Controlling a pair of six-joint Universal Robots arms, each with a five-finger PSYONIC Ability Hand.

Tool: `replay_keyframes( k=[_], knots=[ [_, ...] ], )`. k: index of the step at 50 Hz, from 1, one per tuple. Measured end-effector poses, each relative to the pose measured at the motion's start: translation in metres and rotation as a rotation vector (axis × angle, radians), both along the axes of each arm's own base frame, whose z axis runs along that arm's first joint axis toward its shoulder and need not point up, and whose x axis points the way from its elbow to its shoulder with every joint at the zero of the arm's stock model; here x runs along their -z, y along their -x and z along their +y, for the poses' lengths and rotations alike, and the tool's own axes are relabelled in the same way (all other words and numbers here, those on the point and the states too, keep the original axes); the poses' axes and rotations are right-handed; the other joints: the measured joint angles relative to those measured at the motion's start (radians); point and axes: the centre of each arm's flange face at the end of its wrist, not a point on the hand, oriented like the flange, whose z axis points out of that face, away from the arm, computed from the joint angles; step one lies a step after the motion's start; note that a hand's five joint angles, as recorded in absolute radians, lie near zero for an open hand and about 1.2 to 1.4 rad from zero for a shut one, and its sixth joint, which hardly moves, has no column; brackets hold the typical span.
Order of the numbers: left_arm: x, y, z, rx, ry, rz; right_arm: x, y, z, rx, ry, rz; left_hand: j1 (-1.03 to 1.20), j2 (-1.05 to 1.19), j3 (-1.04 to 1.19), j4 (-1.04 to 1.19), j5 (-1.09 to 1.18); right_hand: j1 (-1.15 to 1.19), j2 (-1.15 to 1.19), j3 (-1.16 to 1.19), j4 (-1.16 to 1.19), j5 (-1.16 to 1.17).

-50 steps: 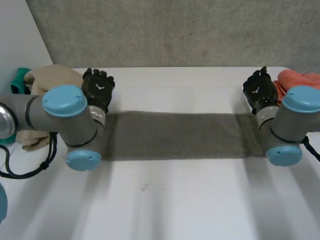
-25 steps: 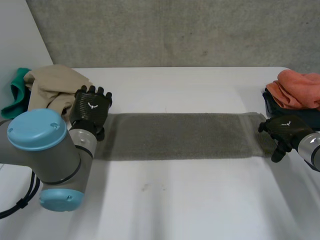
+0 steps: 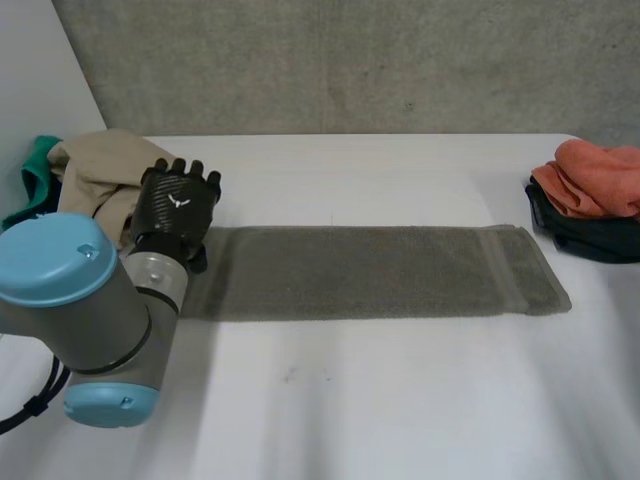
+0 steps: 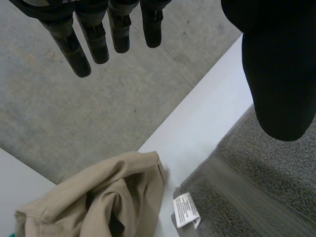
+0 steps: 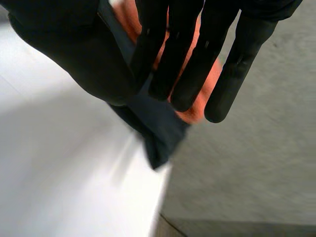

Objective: Fold the laundry.

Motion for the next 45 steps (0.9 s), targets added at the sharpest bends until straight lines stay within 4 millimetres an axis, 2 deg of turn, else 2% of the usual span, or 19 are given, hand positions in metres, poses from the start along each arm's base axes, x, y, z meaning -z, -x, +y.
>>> replay_keyframes(
  k=[2, 4, 5, 8, 9, 10, 11, 14, 18, 26, 33, 36, 38, 42, 45],
  knots=[
    [-0.002, -0.001, 0.001, 0.0, 0.003, 0.003, -0.002, 0.001, 0.001, -0.012, 0.0, 0.025, 0.0, 0.0, 0.0, 0.0, 0.0, -0.302, -0.315, -0.306, -0.307, -0.325],
    [-0.002, -0.001, 0.002, 0.0, 0.002, 0.004, -0.001, -0.005, 0.003, -0.046, -0.008, 0.024, 0.0, 0.0, 0.0, 0.0, 0.0, -0.484, -0.499, -0.493, -0.497, -0.518],
    [-0.002, -0.001, 0.003, 0.0, 0.001, 0.006, -0.001, -0.007, 0.004, -0.059, -0.011, 0.02, 0.0, 0.0, 0.0, 0.0, 0.0, -0.517, -0.542, -0.54, -0.546, -0.562],
    [-0.002, -0.002, 0.006, 0.005, -0.006, 0.016, 0.004, -0.033, 0.015, -0.176, -0.038, -0.074, 0.0, 0.0, 0.0, 0.0, 0.0, -0.592, -0.629, -0.631, -0.641, -0.662],
    [-0.002, -0.002, 0.006, 0.005, -0.006, 0.016, 0.004, -0.033, 0.015, -0.176, -0.038, -0.074, 0.0, 0.0, 0.0, 0.0, 0.0, -0.592, -0.629, -0.631, -0.641, -0.662],
    [-0.001, -0.001, 0.007, 0.015, -0.013, 0.029, 0.007, -0.048, 0.023, -0.239, -0.058, -0.154, 0.0, 0.0, 0.0, 0.0, 0.0, -0.592, -0.629, -0.633, -0.647, -0.666],
    [-0.001, -0.001, 0.008, 0.021, -0.016, 0.037, 0.008, -0.053, 0.026, -0.26, -0.068, -0.186, 0.0, 0.0, 0.0, 0.0, 0.0, -0.592, -0.629, -0.633, -0.647, -0.666],
    [-0.002, 0.002, 0.012, 0.044, -0.025, 0.065, 0.012, -0.066, 0.033, -0.308, -0.102, -0.281, 0.0, 0.0, 0.0, 0.0, 0.0, -0.591, -0.627, -0.631, -0.643, -0.649],
    [-0.003, 0.004, 0.014, 0.064, -0.033, 0.088, 0.022, -0.073, 0.037, -0.321, -0.143, -0.334, 0.0, 0.0, 0.0, 0.0, 0.0, -0.588, -0.619, -0.618, -0.619, -0.611],
    [-0.004, 0.004, 0.016, 0.07, -0.034, 0.096, 0.045, -0.071, 0.032, -0.288, -0.193, -0.305, 0.0, 0.0, 0.0, 0.0, 0.0, -0.525, -0.552, -0.552, -0.557, -0.55],
    [-0.004, 0.004, 0.016, 0.07, -0.034, 0.094, 0.053, -0.07, 0.027, -0.282, -0.204, -0.285, 0.0, 0.0, 0.0, 0.0, 0.0, -0.421, -0.451, -0.451, -0.458, -0.456],
    [-0.004, 0.004, 0.016, 0.07, -0.035, 0.093, 0.055, -0.069, 0.025, -0.282, -0.205, -0.284, 0.0, 0.0, 0.0, 0.0, 0.0, -0.222, -0.258, -0.265, -0.271, -0.271],
    [-0.004, 0.004, 0.016, 0.07, -0.036, 0.092, 0.056, -0.068, 0.023, -0.279, -0.198, -0.282, 0.0, 0.0, 0.0, 0.0, 0.0, 0.005, 0.009, -0.004, -0.008, -0.014],
    [-0.005, 0.004, 0.016, 0.068, -0.034, 0.093, 0.054, -0.063, 0.02, -0.249, -0.166, -0.268, 0.0, 0.0, 0.0, 0.0, 0.0, 0.01, 0.063, 0.068, 0.07, 0.028],
    [-0.008, 0.004, 0.016, 0.068, -0.026, 0.097, 0.044, -0.056, 0.017, -0.211, -0.116, -0.245, 0.0, 0.0, 0.0, 0.0, 0.0, 0.01, 0.063, 0.07, 0.073, 0.028]
  ],
)
